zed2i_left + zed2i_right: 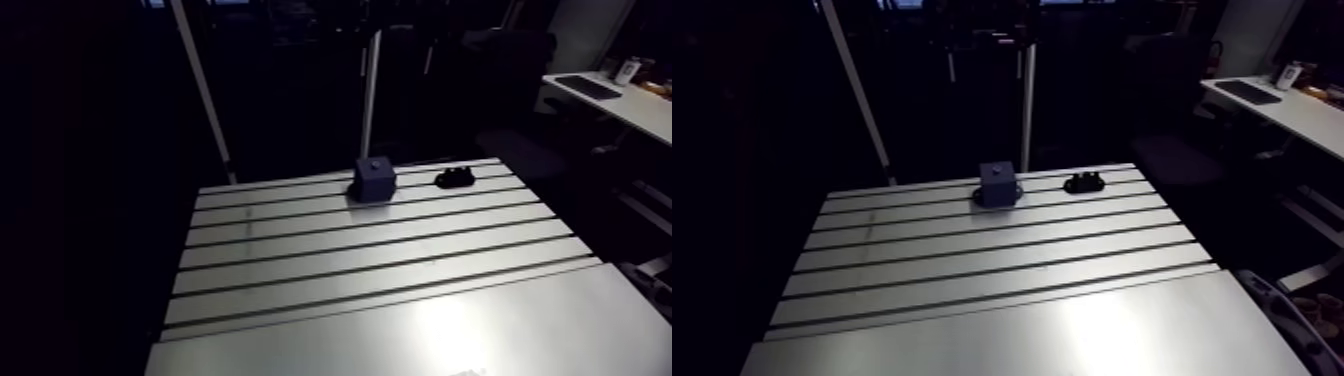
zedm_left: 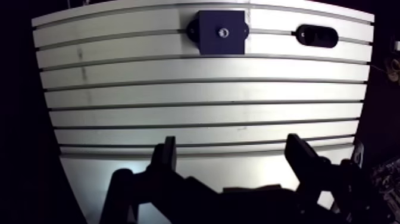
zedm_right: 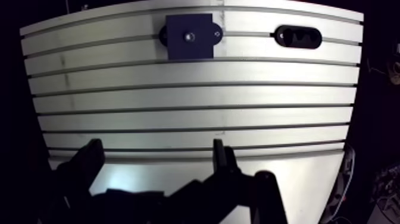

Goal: Pick up the M10 bolt and insert it into the hole until fully seated.

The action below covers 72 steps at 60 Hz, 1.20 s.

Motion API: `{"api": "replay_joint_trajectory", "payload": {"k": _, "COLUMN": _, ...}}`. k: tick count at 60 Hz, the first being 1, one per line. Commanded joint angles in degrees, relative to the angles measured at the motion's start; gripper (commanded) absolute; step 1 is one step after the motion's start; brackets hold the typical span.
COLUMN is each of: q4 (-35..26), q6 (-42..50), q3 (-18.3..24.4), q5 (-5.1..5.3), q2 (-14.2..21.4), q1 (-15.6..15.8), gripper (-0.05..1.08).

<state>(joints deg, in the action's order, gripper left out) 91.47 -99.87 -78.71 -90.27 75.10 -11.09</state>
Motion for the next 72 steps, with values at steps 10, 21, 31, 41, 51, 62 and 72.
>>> {"api": "replay_joint_trajectory", "payload": {"k": 10, "q4": -7.3, "q6": 2.0, "q3": -4.1, "q5": 0.94, "q2": 13.3, "q1": 2.4, "gripper": 0.00}}
{"api": "replay_joint_trajectory", "payload": {"k": 21, "q4": -8.3, "q6": 1.9, "q3": -3.9, "q5": 1.18, "q2": 13.1, "q1": 2.5, "gripper": 0.00}}
{"api": "replay_joint_trajectory", "payload": {"k": 31, "q4": -8.1, "q6": 2.0, "q3": -4.1, "q5": 0.89, "q2": 12.8, "q1": 2.7, "gripper": 0.00}}
{"api": "replay_joint_trajectory", "payload": {"k": 41, "q4": -8.2, "q6": 1.9, "q3": -4.0, "q5": -0.48, "q2": 12.6, "q1": 2.7, "gripper": 0.00}}
{"api": "replay_joint_trajectory", "payload": {"k": 51, "q4": -8.3, "q6": 1.6, "q3": -4.0, "q5": -2.05, "q2": 11.3, "q1": 2.7, "gripper": 0.00}}
{"api": "replay_joint_trajectory", "payload": {"k": 62, "q4": -8.4, "q6": 1.1, "q3": -3.4, "q5": -2.14, "q2": 10.9, "q1": 3.2, "gripper": 0.00}}
{"api": "replay_joint_trajectory", "payload": {"k": 72, "q4": -8.3, "q6": 1.1, "q3": -3.3, "q5": -2.05, "q2": 10.8, "q1": 3.4, "gripper": 0.00}}
